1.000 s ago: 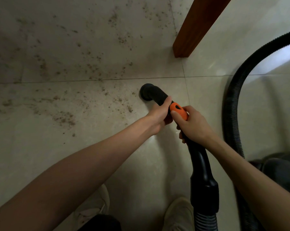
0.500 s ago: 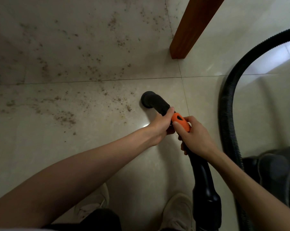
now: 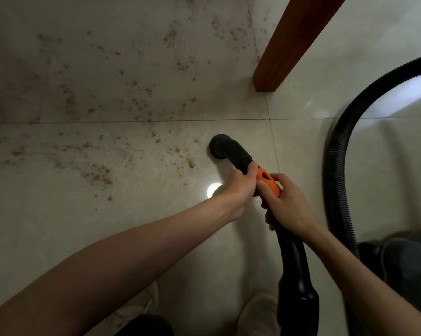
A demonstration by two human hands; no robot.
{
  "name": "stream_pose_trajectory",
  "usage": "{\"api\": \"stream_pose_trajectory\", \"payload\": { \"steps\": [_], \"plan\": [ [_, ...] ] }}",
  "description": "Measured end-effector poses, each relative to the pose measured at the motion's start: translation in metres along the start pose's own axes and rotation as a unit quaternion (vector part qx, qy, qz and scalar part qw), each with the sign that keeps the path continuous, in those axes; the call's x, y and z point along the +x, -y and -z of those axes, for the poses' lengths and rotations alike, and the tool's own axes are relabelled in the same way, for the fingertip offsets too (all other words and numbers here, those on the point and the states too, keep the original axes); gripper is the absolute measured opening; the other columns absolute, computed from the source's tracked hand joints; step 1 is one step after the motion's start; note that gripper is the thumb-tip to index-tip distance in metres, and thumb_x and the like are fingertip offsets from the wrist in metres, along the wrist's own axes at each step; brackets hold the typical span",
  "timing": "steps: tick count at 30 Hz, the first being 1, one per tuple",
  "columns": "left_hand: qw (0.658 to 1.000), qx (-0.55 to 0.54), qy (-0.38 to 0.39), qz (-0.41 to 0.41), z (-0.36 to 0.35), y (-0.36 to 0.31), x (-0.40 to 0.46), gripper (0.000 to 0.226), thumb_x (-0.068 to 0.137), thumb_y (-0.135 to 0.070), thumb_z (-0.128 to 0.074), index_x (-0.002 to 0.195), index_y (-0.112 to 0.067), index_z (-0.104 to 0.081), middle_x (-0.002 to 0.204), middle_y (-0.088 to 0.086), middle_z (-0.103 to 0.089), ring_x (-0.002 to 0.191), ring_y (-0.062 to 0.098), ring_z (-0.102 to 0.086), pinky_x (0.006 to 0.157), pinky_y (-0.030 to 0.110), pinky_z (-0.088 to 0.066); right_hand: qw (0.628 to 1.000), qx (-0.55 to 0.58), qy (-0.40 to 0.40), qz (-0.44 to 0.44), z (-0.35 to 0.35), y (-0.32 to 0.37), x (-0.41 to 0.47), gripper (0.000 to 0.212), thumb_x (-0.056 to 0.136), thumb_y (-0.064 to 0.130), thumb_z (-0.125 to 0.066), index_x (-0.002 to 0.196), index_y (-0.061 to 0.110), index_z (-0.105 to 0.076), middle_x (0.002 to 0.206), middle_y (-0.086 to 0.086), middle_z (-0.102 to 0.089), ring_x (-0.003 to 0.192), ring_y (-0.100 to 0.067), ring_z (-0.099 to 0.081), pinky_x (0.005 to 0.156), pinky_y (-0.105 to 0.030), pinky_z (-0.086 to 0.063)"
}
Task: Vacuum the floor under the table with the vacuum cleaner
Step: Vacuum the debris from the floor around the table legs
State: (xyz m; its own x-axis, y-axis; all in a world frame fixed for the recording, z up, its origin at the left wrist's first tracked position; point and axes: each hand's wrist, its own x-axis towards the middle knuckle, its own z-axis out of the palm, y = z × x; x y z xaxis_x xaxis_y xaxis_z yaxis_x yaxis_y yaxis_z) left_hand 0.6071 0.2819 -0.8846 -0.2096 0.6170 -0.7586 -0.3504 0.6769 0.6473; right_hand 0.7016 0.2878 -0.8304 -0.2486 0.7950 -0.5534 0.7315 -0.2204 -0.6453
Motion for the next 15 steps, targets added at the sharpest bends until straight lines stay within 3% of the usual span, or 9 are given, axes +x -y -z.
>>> {"api": "stream_pose_trajectory", "payload": {
  "steps": [6,10,15],
  "plan": [
    [0.999,0.004,-0.037,-0.026,0.006,-0.019,0.01,0.047,0.097,-0.047,-0.038,0.118,-0.007,-0.051,0.09,0.002,-0.062,0.09,0.017,-0.06,0.092,0.034,-0.048,1.0,0.009,0.013,0.015,0.002,0.016,0.022,0.023,0.096,0.039,-0.052,0.112,0.026,-0.042,0.077,-0.008,-0.06,0.045,-0.012,-0.057,0.041,-0.024,-0.047],
    [0.998,-0.042,-0.044,-0.027,0.019,-0.033,0.016,0.043,0.097,-0.04,-0.043,0.117,-0.003,-0.052,0.097,0.007,-0.061,0.082,0.016,-0.059,0.086,0.031,-0.048,0.999,0.01,0.035,0.024,-0.001,0.031,0.036,0.028,0.096,0.038,-0.051,0.115,0.019,-0.048,0.075,-0.009,-0.059,0.044,-0.015,-0.057,0.041,-0.026,-0.047],
    [0.996,-0.091,-0.02,-0.008,0.026,-0.039,0.02,0.033,0.095,-0.036,-0.051,0.105,-0.004,-0.055,0.108,0.016,-0.064,0.101,0.027,-0.063,0.093,0.041,-0.051,0.997,0.013,0.07,0.021,0.005,0.037,0.039,0.028,0.097,0.037,-0.05,0.108,0.011,-0.056,0.069,-0.008,-0.056,0.041,-0.011,-0.054,0.041,-0.024,-0.047]
  ]
}}
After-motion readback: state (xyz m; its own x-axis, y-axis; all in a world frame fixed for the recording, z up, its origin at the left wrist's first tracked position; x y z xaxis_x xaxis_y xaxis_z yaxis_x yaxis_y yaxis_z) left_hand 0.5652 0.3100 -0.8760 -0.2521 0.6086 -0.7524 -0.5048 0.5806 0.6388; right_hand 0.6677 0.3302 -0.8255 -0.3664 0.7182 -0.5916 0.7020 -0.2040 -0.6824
